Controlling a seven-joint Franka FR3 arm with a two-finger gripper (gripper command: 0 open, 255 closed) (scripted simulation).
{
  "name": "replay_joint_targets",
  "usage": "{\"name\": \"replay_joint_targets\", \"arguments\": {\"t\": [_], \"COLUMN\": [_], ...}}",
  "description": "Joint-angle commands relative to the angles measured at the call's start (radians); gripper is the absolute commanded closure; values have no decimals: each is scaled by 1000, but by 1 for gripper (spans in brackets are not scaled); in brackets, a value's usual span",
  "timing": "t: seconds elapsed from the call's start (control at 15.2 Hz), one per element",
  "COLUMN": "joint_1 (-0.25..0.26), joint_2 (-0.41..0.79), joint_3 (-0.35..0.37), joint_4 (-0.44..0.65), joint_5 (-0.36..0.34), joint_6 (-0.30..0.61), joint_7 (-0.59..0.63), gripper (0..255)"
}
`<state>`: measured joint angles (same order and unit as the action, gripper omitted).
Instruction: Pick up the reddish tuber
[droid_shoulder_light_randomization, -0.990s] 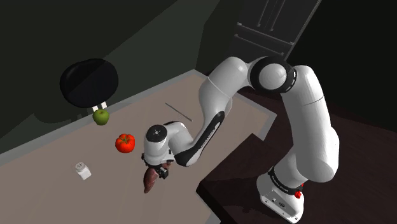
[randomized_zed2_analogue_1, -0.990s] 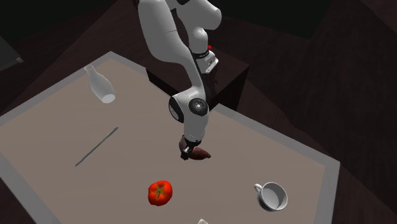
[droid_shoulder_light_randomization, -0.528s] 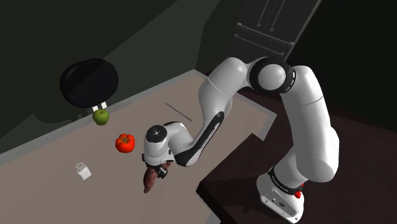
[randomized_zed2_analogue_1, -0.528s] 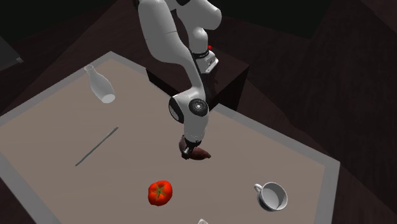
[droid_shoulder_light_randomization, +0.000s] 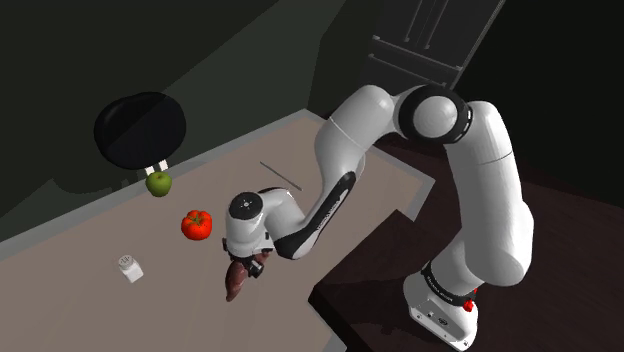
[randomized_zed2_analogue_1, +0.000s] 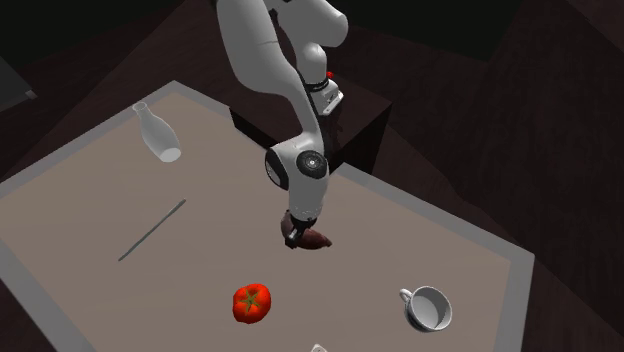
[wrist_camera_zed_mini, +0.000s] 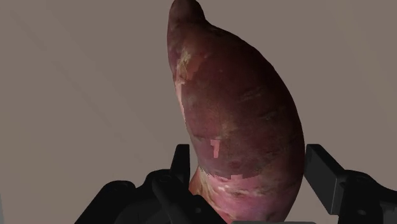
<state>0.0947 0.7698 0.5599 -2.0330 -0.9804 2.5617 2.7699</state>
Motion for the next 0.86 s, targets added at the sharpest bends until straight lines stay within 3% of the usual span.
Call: {"name": "replay_joint_targets", "arguments": {"t": [0.0, 0.79], "joint_1": [-13, -87], "joint_2": [-22, -137], "joint_3": [17, 113], "joint_4": [-12, -62], "joint_5": [17, 123], "joint_6": [-10, -70], "joint_7": [-12, -87], "gripper": [255, 255]}}
